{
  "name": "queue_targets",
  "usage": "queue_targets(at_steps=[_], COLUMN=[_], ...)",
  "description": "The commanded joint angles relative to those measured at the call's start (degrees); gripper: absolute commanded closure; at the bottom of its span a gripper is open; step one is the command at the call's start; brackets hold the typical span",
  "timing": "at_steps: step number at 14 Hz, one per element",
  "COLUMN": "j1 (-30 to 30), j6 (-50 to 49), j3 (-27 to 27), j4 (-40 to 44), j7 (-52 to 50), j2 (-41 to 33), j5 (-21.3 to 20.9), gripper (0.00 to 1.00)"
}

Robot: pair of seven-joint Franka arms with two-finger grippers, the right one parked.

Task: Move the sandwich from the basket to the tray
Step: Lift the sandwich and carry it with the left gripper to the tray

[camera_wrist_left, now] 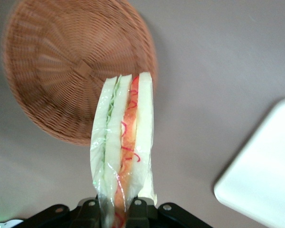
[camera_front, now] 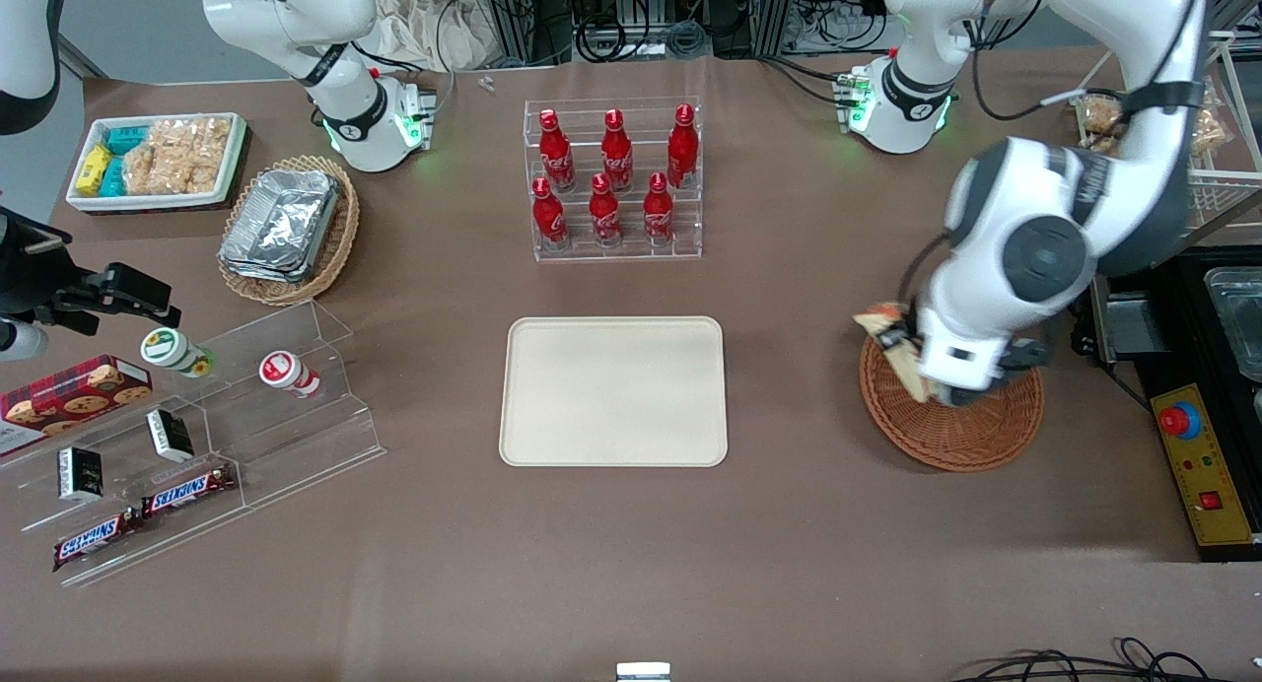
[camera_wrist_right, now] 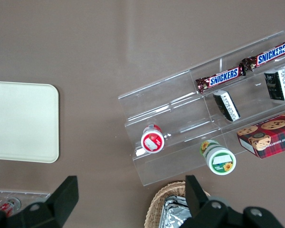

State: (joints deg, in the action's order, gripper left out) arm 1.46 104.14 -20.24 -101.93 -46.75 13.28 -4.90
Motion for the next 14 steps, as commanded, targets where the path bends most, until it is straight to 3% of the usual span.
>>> queue_targets(at_steps=[1, 6, 10, 14], j1=[-0.4, -0.31, -0.23, 0.73], j6=[0.71, 0.71, 0.97, 5.45], j3=[-6.11, -12.1, -15.44, -17.73], j4=[0.33, 4.45, 7.71, 8.07], j7=[1.22, -2.29, -12.22, -12.41], j2=[-0.09, 0.08, 0.69, 2.36], j5=[0.24, 0.41, 0.07, -0.02], gripper=[1.0, 1.0, 1.0, 1.0])
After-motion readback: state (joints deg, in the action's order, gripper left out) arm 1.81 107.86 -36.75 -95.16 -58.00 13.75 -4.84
